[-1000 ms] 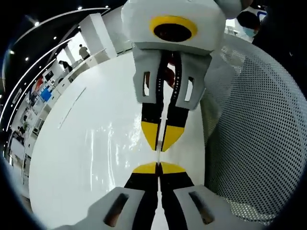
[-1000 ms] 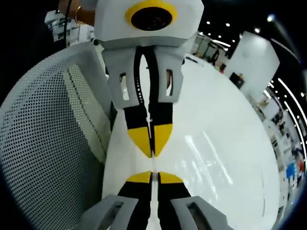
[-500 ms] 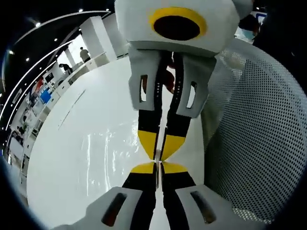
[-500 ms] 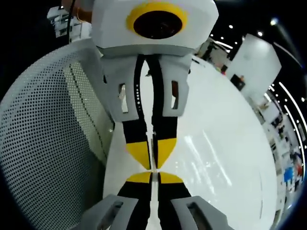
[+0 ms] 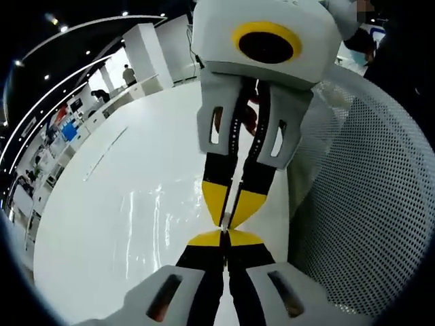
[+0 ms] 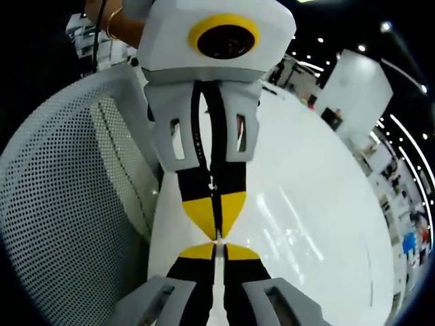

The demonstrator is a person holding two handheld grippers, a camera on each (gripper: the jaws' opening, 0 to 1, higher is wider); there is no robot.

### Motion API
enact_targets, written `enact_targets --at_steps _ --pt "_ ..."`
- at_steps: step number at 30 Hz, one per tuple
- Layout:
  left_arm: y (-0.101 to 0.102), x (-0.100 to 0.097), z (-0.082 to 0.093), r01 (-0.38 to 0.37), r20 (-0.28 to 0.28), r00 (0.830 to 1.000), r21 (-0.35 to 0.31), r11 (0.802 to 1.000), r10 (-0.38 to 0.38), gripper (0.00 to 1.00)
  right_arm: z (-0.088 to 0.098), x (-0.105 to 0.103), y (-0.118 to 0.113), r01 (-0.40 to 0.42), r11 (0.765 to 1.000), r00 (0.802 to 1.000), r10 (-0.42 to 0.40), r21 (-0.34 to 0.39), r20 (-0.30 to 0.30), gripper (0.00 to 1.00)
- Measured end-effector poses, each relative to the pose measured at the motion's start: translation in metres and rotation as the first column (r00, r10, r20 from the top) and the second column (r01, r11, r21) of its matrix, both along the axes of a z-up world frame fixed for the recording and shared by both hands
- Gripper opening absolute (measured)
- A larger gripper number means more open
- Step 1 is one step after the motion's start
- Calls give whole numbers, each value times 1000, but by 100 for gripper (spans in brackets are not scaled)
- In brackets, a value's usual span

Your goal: Open the resealable bag by pulling the two sides of the seal apart until the entire bag opening is separated and visibly accessible.

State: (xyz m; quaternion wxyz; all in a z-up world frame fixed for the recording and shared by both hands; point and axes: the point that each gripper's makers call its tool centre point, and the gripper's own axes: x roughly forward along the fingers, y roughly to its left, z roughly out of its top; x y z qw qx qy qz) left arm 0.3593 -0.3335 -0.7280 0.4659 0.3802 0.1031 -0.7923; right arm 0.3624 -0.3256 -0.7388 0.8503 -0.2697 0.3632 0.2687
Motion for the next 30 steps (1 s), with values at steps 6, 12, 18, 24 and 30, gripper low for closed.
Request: enact_targets --at_steps 6,12,18,24,30 --pt "3 5 4 -22 -9 1000 -4 1000 22 0 0 -1 -5 23 1000 1000 -23 15 3 0" --pt "9 6 8 -23 -16 1000 -1 1000 23 0 -2 -3 -8 20 1000 1000 -20 8 1 0" --pt "13 7 15 -26 -19 999 -7 1000 26 0 -2 -7 -15 23 1000 1000 -23 -13 -3 0" --pt "15 7 21 -31 -30 999 -27 999 30 0 -2 -13 -27 58 998 998 -58 -13 -3 0" --pt "15 2 24 -8 -21 1000 -25 1000 8 0 -6 -21 -36 80 997 997 -81 -18 -14 0"
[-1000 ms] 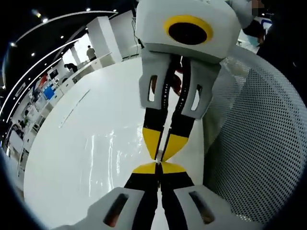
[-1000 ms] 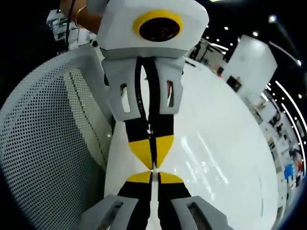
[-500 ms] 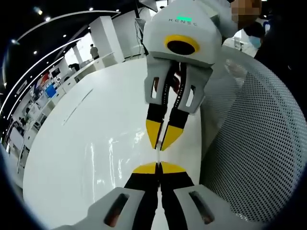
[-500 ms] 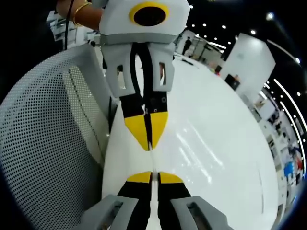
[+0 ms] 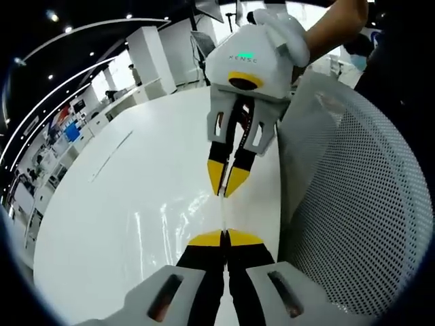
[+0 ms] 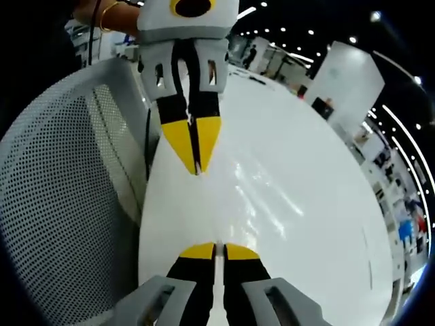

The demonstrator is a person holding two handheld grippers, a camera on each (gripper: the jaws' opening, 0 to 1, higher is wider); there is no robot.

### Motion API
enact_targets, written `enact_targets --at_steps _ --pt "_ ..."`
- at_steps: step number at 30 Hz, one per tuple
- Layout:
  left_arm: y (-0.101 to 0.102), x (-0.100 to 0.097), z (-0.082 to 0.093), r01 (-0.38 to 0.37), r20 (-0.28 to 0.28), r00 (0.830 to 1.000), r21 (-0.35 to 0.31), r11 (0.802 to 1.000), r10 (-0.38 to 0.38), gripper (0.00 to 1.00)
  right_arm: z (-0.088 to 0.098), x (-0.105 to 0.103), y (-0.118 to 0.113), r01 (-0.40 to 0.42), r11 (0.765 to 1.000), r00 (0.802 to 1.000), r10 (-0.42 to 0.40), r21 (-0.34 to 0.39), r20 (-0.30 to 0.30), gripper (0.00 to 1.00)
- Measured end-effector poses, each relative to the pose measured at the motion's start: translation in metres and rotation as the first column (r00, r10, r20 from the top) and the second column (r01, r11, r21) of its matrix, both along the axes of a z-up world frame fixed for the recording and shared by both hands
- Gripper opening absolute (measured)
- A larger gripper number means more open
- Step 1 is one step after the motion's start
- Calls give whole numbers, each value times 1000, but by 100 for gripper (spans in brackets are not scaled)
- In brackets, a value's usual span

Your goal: Open the resealable bag by pulling the two sides of the seal apart until the entire bag opening is separated and visibly accessible.

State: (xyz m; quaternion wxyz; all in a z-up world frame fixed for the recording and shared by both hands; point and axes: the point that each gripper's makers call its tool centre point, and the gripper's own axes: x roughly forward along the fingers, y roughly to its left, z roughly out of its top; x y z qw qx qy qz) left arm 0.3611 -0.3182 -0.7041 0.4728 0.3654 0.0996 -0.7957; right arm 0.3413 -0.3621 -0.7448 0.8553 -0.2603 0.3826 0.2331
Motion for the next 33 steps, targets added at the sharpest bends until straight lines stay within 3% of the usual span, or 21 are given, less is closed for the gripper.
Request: enact_targets --at_steps 13,32,33 --pt "-1 -5 4 24 -6 1000 -1 1000 -24 0 -9 -18 -24 63 998 998 -63 -15 -28 0" --pt "-4 -11 5 35 -22 999 -3 999 -35 0 -13 -35 -38 142 990 989 -142 -2 -42 0" --pt "-4 -11 5 35 -22 999 -3 999 -35 0 -12 -32 -40 207 978 978 -206 35 -29 0"
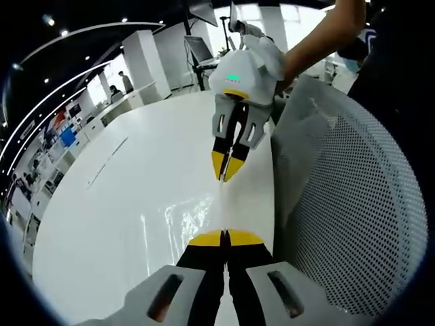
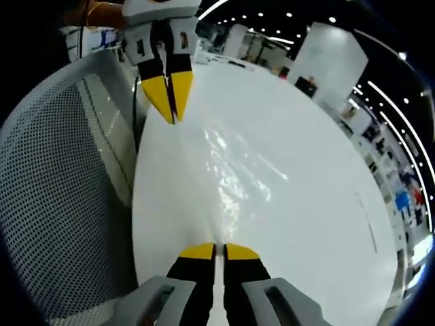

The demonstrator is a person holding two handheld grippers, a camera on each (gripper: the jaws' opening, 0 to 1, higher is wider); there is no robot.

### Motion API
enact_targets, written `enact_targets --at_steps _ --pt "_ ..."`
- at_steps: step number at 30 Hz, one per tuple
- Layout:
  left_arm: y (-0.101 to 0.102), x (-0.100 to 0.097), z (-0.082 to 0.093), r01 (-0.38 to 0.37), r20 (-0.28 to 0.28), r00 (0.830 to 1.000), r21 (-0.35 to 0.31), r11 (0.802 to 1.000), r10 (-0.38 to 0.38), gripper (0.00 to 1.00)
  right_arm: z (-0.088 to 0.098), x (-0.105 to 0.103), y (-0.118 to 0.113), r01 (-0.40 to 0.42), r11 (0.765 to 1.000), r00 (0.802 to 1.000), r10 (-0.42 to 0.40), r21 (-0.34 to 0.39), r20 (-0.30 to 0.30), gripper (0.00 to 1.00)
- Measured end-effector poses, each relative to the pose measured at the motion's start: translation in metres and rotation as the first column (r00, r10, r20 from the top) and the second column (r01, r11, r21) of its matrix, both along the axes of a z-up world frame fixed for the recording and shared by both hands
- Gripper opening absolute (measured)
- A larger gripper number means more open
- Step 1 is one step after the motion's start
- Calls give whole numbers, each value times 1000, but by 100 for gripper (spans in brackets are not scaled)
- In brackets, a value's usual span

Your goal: Open the resealable bag by pulling the two sides of the seal apart until the entire bag opening is separated and visibly accessible.

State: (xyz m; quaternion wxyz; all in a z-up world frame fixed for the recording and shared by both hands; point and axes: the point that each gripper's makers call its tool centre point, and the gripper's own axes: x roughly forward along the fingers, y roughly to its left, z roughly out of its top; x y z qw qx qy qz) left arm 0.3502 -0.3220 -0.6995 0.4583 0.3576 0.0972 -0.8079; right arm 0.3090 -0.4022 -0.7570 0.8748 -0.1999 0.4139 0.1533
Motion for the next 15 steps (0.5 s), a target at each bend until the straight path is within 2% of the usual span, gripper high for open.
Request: enact_targets --at_steps 2,8,15 --pt "0 1 -1 -2 -2 1000 3 1000 2 0 4 2 -1 40 999 999 -41 35 17 0" --pt "6 2 -3 -4 -11 1000 7 1000 4 0 8 2 -1 38 998 999 -39 47 25 2" --pt "6 -1 -7 -14 -10 1000 11 1000 14 0 14 4 9 55 994 997 -59 99 39 6"
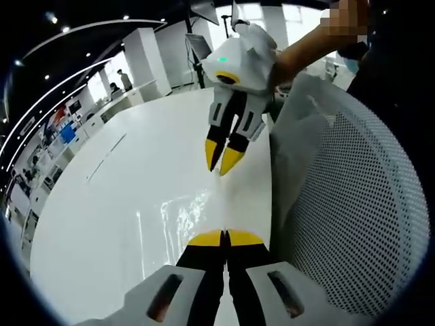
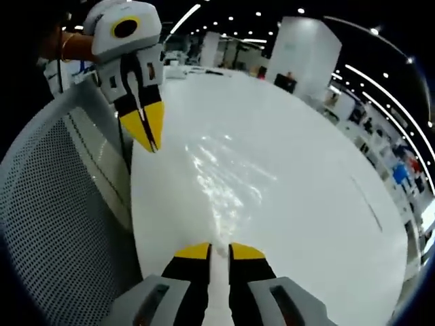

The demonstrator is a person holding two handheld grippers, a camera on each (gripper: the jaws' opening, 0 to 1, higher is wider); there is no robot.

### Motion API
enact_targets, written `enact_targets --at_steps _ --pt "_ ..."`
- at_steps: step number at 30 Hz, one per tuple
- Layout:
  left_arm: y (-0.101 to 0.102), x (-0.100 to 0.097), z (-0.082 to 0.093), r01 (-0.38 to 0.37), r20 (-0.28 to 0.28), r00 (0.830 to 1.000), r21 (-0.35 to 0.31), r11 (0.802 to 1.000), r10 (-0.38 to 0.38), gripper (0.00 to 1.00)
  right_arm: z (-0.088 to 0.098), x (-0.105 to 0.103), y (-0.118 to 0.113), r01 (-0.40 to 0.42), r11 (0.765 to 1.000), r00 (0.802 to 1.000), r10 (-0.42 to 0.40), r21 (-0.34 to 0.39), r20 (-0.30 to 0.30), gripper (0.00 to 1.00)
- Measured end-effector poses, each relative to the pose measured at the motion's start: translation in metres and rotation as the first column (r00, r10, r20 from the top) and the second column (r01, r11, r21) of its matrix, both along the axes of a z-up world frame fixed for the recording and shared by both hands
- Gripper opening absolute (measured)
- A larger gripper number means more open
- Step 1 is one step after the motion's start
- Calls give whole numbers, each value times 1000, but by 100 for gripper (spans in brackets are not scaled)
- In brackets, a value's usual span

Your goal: Open the resealable bag by pulling the two sides of the seal apart until the entire bag opening is separated and visibly accessible.

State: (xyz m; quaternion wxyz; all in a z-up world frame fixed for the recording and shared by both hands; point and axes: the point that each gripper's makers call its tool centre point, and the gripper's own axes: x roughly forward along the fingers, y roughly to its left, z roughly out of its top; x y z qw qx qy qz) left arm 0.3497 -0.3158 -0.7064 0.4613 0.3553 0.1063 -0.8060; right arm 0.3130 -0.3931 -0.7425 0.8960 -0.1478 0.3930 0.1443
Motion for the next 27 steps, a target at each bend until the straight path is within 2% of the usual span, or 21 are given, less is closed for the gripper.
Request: enact_targets --at_steps 2,11,24,27 --pt "0 1 -1 -3 4 1000 -1 1000 3 0 4 2 8 3 999 1000 -4 50 15 8" --pt "-3 4 3 -8 10 1000 -6 1000 8 0 11 8 21 -30 997 999 27 73 36 6" --pt "-7 2 7 -11 14 1000 -24 1000 11 0 -1 11 35 -100 993 995 100 62 7 2" --pt "-9 3 7 -17 22 1000 -24 1000 18 0 -3 12 36 -130 991 991 131 24 -1 0"
